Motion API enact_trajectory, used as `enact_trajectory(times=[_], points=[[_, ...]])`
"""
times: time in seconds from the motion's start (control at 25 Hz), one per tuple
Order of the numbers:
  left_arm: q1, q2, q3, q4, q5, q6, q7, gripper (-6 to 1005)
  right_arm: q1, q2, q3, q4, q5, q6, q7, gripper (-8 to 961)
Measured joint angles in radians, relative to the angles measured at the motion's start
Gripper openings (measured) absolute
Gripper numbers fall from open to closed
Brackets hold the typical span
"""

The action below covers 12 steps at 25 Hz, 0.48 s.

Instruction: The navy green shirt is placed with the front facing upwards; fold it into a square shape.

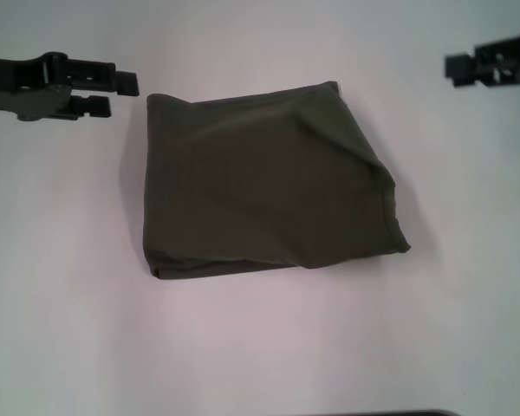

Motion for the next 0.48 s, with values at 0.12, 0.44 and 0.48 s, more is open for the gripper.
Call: enact_trajectory(times=[0.12, 0.44, 0.48], points=[[0.013, -0.011, -0.025, -0.022, -0.048, 0.055, 0.021, 651, 0.034, 0.007, 0.003, 0.043, 0.021, 0.046, -0.038, 409], [0.035, -0.011, -0.029, -0.026, -0.16, 0.149, 0.012, 711, 0.105, -0.017, -0.026, 0.092, -0.011, 0.099, 0.057, 669], [0.036, -0.011, -0.031, -0.027, -0.17, 0.162, 0.008, 711, 0.114, -0.021, -0.042, 0.085, -0.03, 0.101, 0.085, 691]])
